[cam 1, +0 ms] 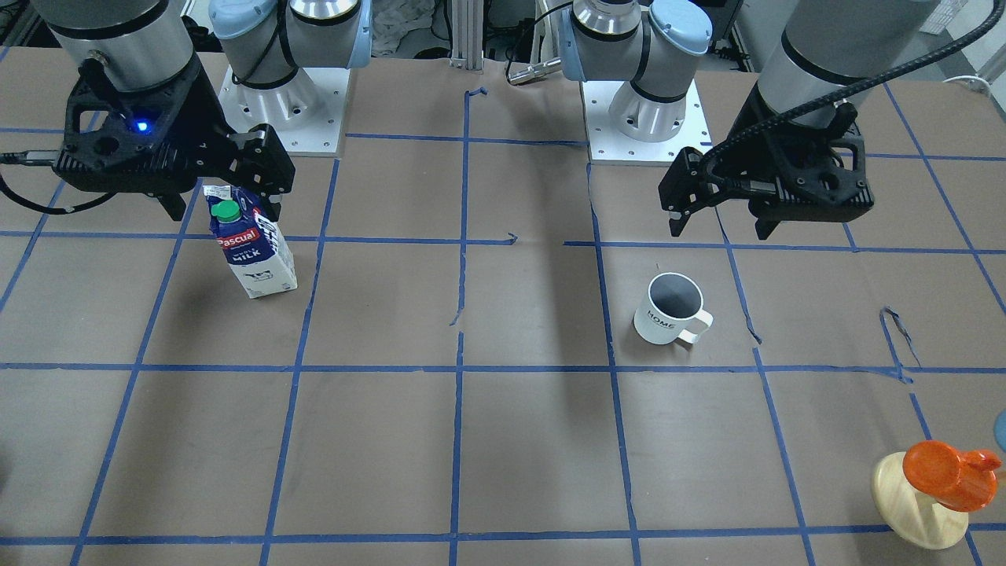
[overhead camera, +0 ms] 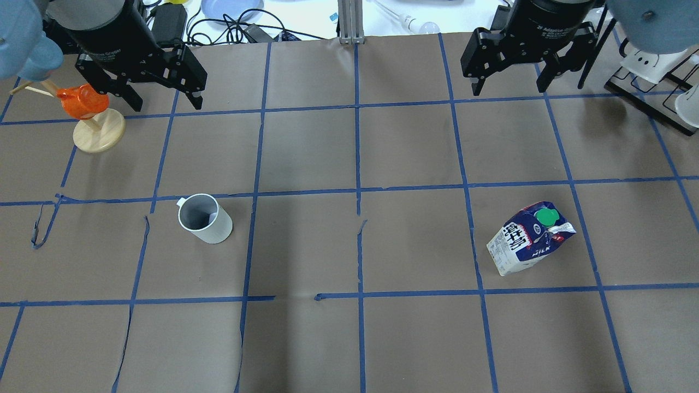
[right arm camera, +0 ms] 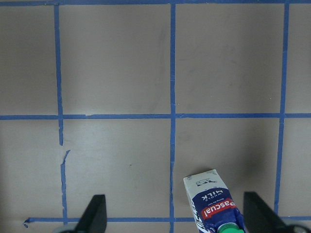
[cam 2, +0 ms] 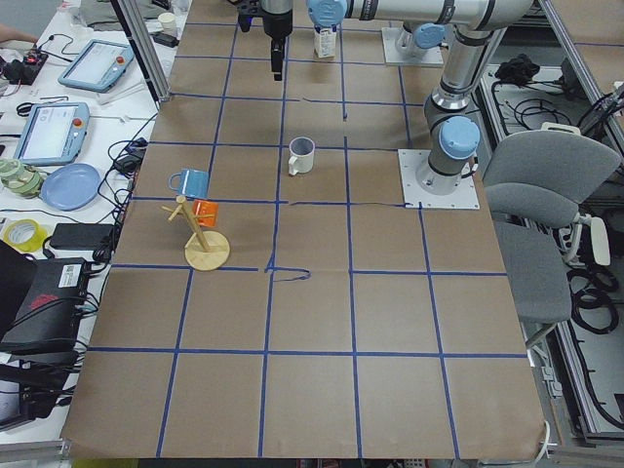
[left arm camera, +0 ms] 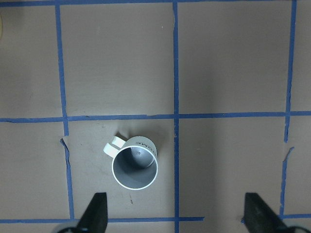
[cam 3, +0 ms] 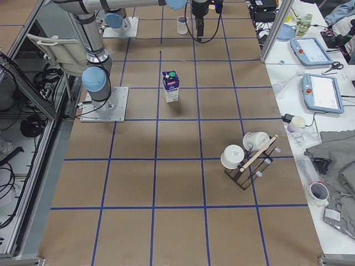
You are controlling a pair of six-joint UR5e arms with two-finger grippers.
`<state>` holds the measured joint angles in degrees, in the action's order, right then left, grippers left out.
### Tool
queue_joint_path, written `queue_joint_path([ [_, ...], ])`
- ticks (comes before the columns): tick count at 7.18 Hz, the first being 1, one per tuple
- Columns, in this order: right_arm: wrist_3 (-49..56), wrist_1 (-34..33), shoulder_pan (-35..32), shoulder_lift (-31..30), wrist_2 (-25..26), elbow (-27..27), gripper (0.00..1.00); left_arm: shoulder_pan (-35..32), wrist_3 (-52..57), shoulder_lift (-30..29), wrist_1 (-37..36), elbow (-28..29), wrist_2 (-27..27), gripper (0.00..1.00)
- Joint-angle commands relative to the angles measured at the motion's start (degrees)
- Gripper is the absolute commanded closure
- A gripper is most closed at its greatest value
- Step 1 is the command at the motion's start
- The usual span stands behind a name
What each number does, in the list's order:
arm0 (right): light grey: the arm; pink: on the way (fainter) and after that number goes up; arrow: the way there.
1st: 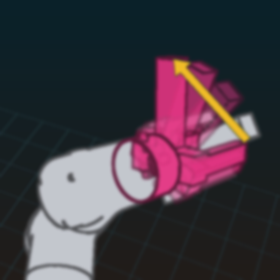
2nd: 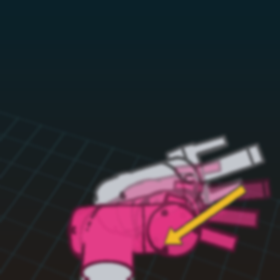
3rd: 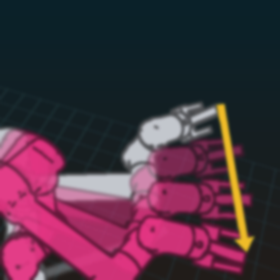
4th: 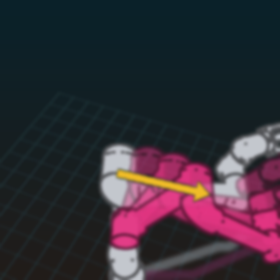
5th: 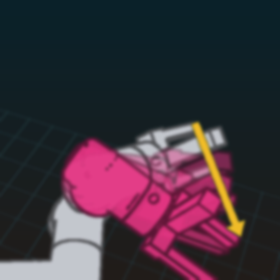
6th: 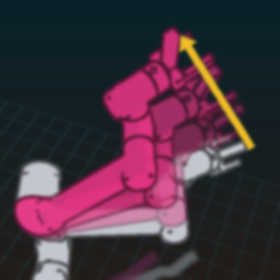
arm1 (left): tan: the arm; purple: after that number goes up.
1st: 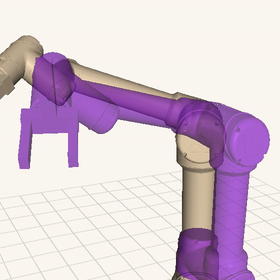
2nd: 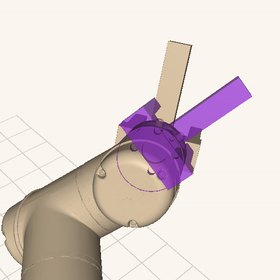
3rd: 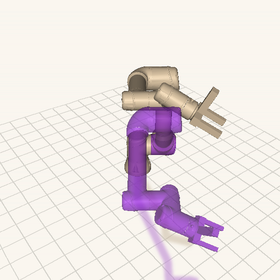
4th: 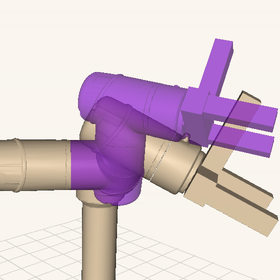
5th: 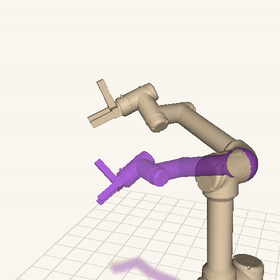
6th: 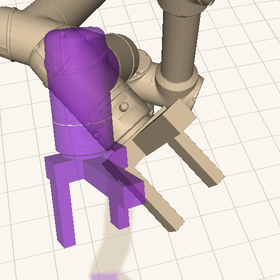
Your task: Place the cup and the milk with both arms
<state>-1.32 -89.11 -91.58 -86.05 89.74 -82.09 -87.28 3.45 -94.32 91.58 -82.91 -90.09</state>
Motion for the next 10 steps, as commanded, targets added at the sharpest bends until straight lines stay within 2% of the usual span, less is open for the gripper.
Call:
queue_joint_path([
  [1, 0.0, 0.1, 0.0, 0.0, 0.0, 0.0, 0.0, -0.1, 0.0, 0.0, 0.3, -0.2, 0.0, 0.0],
  [10, 0.1, 0.0, 0.0, 0.0, 0.0, -0.1, 0.0, 0.0, 0.0, 0.5, 2.9, -0.2, -0.3, 0.0],
])
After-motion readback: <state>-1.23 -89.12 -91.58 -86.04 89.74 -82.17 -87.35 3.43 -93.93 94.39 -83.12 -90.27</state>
